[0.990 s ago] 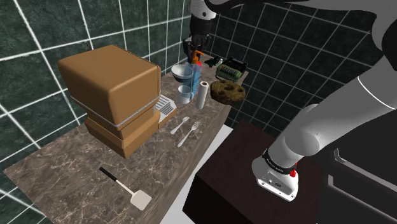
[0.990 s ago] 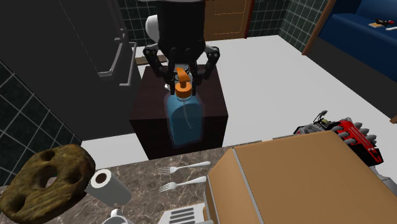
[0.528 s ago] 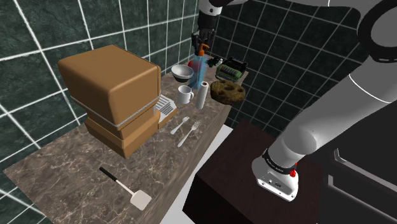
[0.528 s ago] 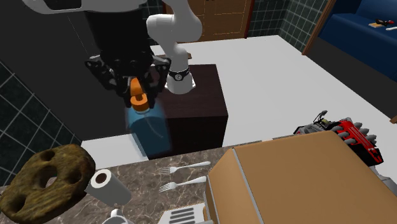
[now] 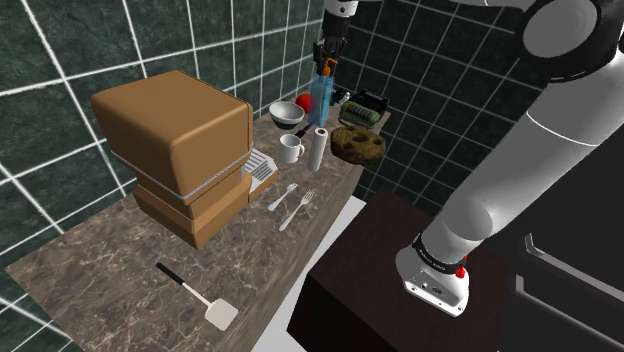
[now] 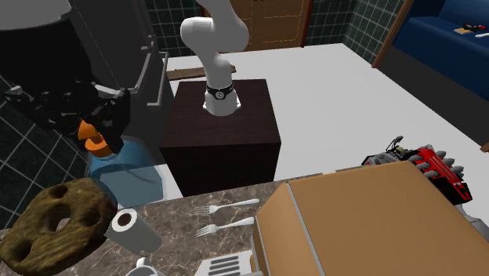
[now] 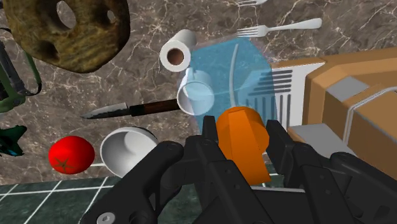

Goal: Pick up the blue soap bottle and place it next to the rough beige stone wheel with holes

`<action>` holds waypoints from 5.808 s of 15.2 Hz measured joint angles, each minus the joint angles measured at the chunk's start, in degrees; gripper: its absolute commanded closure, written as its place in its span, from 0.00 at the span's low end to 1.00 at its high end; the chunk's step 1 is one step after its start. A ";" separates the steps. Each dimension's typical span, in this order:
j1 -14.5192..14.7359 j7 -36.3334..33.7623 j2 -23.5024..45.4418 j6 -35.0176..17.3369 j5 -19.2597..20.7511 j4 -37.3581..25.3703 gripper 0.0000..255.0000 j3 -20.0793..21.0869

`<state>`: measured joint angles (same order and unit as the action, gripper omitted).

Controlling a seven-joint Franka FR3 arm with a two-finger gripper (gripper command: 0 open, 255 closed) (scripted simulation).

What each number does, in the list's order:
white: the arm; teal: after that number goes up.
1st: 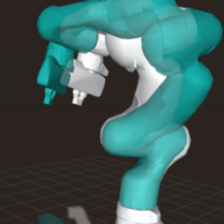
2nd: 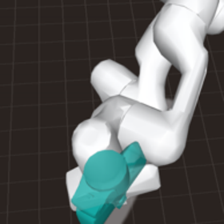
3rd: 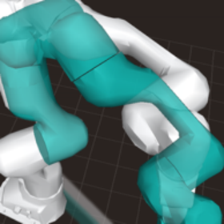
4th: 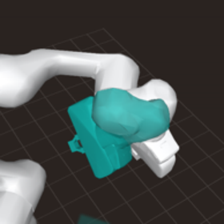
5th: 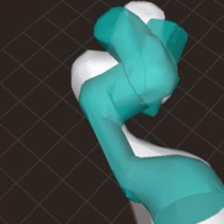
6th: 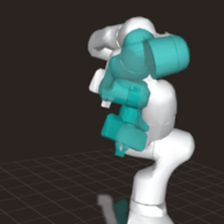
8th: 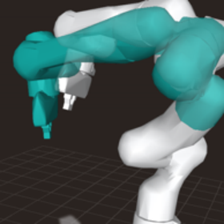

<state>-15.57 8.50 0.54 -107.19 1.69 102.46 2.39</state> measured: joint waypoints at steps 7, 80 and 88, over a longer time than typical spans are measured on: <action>-3.67 6.96 10.95 3.64 -0.72 -14.78 1.00 -3.06; -9.76 15.70 38.97 -25.10 -3.30 -14.13 0.00 -5.10; -9.58 15.51 35.84 -21.33 -3.13 -14.83 0.00 -5.21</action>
<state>-25.14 24.01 36.38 -128.52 -1.44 87.63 -2.82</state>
